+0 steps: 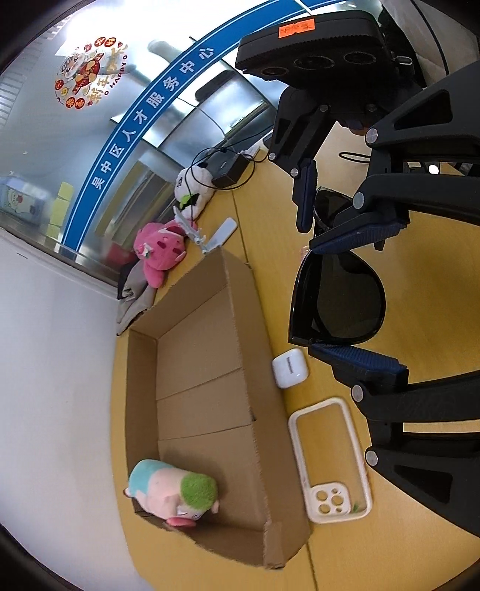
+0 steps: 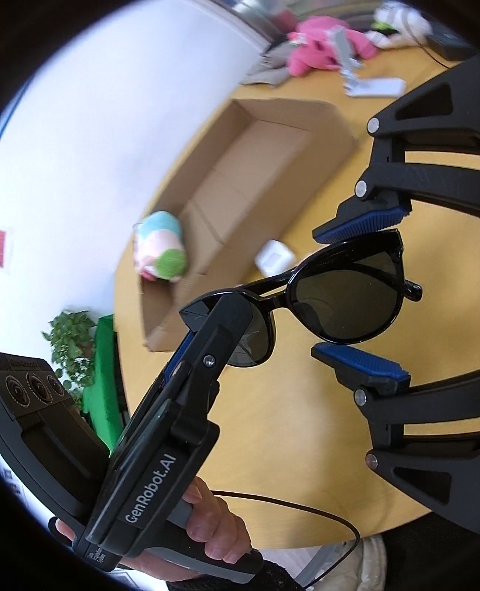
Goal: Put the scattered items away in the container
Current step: 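Lift the black sunglasses with the right gripper toward the box, then lower the sunglasses into the box and open the right gripper, then withdraw the open right gripper up out of the box, then move the right gripper to the clear phone case and close on its rim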
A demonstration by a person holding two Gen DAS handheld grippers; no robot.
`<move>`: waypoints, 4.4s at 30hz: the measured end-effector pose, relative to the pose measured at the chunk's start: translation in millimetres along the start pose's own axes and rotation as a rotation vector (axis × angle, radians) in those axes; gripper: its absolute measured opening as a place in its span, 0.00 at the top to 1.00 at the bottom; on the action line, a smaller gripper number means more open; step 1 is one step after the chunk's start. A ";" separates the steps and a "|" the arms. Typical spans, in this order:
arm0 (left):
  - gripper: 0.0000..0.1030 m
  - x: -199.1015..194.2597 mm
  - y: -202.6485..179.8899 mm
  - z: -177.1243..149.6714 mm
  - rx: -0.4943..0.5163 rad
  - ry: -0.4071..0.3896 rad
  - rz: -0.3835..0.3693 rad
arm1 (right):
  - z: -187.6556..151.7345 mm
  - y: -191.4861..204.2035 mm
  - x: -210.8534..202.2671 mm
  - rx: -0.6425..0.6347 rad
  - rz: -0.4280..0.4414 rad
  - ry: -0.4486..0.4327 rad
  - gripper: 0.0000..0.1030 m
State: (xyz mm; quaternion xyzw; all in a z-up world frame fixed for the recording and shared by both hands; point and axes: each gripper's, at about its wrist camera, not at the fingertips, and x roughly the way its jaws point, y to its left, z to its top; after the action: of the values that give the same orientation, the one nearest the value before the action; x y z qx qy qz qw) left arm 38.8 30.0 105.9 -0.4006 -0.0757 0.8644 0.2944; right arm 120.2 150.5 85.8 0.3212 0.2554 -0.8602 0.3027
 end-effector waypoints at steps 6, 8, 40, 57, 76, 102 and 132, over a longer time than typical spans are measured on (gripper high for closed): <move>0.49 -20.7 16.1 50.2 0.027 -0.065 0.046 | 56.5 -22.7 3.0 -0.051 -0.003 -0.071 0.47; 0.49 -22.7 23.5 70.3 0.027 -0.080 0.055 | 74.9 -33.4 5.7 -0.062 -0.005 -0.091 0.47; 0.56 215.9 206.3 250.9 -0.204 0.157 0.133 | 159.0 -234.0 292.1 -0.028 0.087 0.121 0.70; 0.58 245.7 222.9 241.8 -0.207 0.214 0.350 | 143.9 -232.5 329.4 0.010 0.128 0.079 0.85; 0.00 58.2 125.4 203.5 -0.035 -0.210 0.421 | 98.9 -207.8 159.7 0.425 0.027 -0.026 0.25; 0.00 -3.6 27.0 23.5 -0.014 -0.385 0.540 | 55.3 -105.9 34.8 0.561 -0.163 -0.143 0.25; 0.00 74.2 63.9 -35.2 -0.023 -0.253 0.487 | -11.8 -60.9 91.4 0.578 -0.194 -0.143 0.25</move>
State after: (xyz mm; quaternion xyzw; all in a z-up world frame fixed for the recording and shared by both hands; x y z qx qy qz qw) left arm -1.4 16.5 10.9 -0.2992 -0.0233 0.9519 0.0613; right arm 27.4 167.1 28.2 0.3068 0.0078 -0.9425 0.1325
